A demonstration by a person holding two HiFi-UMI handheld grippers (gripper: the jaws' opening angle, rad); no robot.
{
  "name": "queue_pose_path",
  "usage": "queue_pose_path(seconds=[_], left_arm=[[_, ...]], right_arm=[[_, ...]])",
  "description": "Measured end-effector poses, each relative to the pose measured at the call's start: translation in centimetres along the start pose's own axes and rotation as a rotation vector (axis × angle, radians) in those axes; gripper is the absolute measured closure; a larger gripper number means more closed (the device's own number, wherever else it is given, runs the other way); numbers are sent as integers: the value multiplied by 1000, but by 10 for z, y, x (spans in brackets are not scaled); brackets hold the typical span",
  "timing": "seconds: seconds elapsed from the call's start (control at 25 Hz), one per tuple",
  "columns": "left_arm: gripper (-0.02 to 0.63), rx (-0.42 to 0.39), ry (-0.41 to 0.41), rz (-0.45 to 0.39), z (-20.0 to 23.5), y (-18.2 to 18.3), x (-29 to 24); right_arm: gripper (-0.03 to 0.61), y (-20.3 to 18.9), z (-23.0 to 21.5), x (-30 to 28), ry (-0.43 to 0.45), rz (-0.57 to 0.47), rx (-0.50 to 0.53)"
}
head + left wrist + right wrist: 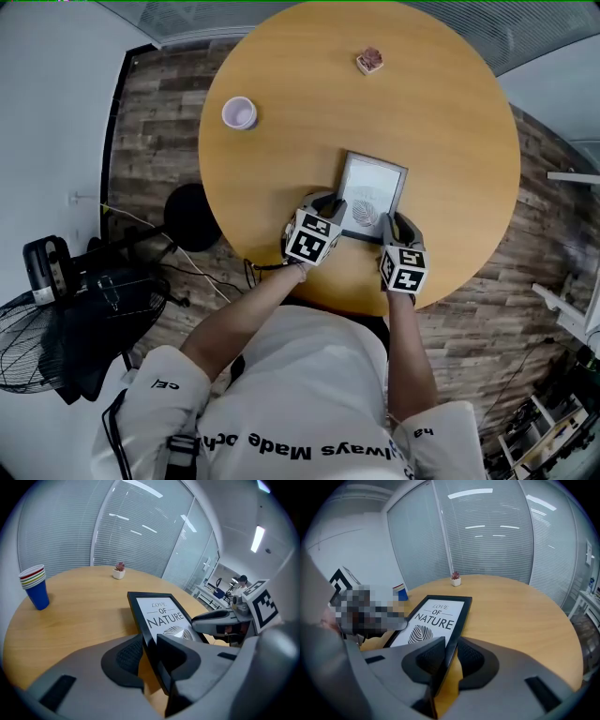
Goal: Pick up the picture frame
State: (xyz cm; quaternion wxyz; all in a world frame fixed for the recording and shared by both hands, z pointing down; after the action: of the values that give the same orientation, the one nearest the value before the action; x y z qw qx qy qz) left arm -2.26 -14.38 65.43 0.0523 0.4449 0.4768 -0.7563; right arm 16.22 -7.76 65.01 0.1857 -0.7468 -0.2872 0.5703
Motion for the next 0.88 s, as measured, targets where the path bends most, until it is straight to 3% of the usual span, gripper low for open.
queue_pose_path(seconds=[0.88], left_arm=[[506,-20,28,-113,-30,35,59]], right_arm=[[481,26,19,72,-7,-124,27]])
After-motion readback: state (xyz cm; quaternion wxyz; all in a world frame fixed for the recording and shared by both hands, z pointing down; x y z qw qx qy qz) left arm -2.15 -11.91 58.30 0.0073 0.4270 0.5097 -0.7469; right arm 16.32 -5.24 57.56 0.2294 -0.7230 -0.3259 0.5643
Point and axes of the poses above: the fingertips, and each gripper's own axes: x backward along the fingers, z to its left, y out of its top, the point moved 8 cm from there along x, backward along the fingers, and after that the axes turned 12 degrees about -x, right-handed, at the moved point
